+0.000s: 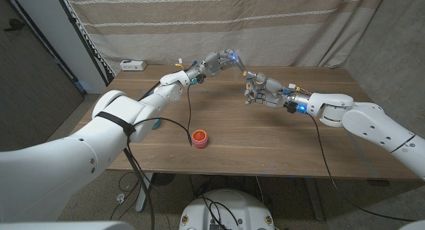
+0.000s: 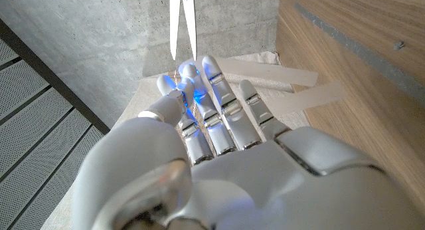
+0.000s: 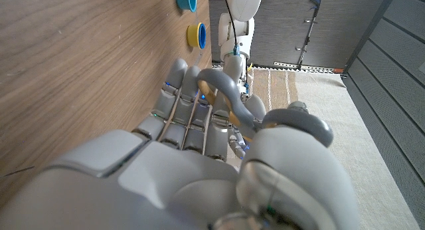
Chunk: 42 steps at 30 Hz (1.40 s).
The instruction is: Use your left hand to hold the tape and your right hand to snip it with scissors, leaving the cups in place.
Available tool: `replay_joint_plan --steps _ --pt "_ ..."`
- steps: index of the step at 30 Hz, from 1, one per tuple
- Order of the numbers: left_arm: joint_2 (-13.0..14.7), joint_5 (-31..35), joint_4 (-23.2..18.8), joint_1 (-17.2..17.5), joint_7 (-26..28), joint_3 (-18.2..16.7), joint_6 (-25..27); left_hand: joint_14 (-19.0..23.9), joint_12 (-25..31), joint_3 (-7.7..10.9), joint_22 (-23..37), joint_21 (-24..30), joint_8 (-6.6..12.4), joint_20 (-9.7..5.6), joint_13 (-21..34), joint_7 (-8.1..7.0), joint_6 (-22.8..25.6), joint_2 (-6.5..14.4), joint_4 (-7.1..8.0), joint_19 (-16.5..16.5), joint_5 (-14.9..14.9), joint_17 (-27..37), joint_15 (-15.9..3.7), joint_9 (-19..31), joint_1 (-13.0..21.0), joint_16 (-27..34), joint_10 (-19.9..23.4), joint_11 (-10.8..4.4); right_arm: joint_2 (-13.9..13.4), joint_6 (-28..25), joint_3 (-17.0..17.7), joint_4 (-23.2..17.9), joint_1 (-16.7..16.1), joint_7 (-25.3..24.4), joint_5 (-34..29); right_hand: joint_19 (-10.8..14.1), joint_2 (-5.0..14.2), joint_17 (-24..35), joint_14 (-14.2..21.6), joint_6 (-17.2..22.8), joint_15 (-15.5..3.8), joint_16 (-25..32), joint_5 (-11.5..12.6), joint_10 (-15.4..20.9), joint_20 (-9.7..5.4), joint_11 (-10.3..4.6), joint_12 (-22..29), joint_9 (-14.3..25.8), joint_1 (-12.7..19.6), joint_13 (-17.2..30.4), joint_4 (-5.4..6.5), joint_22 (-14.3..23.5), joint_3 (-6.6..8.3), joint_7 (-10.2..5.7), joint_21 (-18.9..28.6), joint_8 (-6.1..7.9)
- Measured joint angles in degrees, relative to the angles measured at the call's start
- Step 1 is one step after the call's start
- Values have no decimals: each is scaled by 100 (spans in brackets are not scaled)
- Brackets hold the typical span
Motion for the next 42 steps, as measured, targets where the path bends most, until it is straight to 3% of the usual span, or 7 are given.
replay_joint_plan --steps 11,29,42 --pt "-42 -37 28 3 20 -61 32 -48 133 0 -27 -46 -1 20 -67 -10 28 -1 0 -20 -5 -54 9 -27 -1 51 0 0 2 -44 -84 -8 69 153 5 0 0 -16 0 1 0 0 0 -2 0 1 0 -26 0 5 0 0 0 -1 0 -22" --pt "-118 -186 30 57 -168 -274 214 252 139 23 17 -90 81 -11 18 52 90 0 -24 -51 -16 -11 -126 -80 0 139 32 33 23 -58 -100 43 85 121 12 1 0 -46 1 2 0 0 0 -21 0 20 0 -26 0 8 0 0 0 -2 21 -45" --pt "-96 -565 -412 329 -329 -404 416 351 140 -2 16 -27 85 -11 21 50 152 0 -49 -51 -7 42 -164 -106 0 178 32 33 -52 16 -43 -75 -14 -53 -144 1 0 -149 -31 0 -31 -23 0 -42 -1 41 1 -52 0 2 0 -29 0 0 21 -150"
